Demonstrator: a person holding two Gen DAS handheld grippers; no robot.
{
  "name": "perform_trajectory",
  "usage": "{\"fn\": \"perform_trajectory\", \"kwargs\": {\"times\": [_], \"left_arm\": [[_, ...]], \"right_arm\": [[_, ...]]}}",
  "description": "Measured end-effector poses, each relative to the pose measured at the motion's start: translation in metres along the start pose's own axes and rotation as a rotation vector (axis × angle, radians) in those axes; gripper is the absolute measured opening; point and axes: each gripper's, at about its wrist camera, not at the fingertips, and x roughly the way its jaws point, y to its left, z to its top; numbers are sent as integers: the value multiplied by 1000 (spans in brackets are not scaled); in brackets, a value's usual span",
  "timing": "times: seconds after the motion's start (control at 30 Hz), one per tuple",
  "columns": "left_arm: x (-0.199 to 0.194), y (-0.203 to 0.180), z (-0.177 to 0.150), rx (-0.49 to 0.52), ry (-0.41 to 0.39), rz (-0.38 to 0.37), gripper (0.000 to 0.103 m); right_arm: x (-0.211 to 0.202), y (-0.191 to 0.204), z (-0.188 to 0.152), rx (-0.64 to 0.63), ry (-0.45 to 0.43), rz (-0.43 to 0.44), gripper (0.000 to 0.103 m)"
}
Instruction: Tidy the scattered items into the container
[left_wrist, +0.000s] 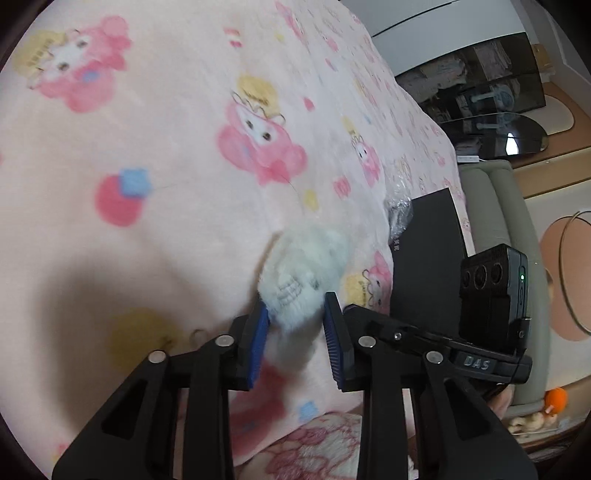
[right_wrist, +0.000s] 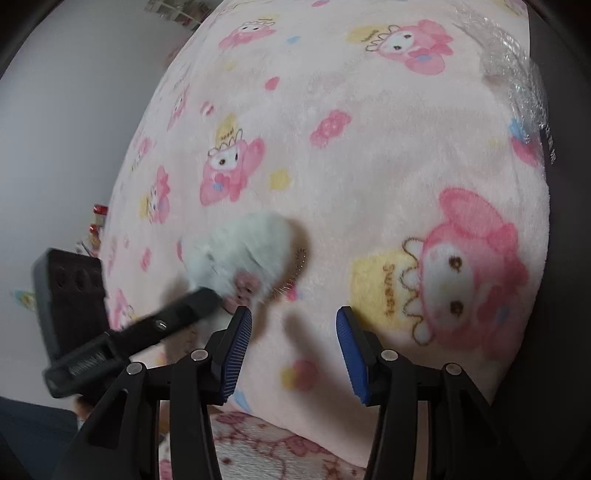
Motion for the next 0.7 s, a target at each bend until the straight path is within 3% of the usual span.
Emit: {"fn": "perform_trajectory", "kwargs": {"times": [0.17, 0.27, 0.4, 0.47, 0.53, 0.6, 0.7], "left_arm": [[4, 3, -11, 14, 53, 15, 36], [15, 9, -16, 21, 92, 32, 36], [15, 13, -13, 3, 71, 25, 32], [12, 12, -11, -5, 41, 22, 24], [6, 11, -9, -14, 8, 13, 22], [1, 8, -7, -1, -18, 24, 21], [1, 0, -4, 41, -20, 47, 21]], "right_arm": [[-10, 11, 19, -37, -124, -38, 45], [-3, 16, 37, -60, -139, -44, 48], [28, 17, 51, -67, -73, -5, 54], [36, 15, 55, -65, -53, 43, 54], [35, 16, 51, -60, -38, 125, 50], [35, 21, 45, -70, 4, 200, 39], [38, 33, 35, -118, 16, 180, 38]]}}
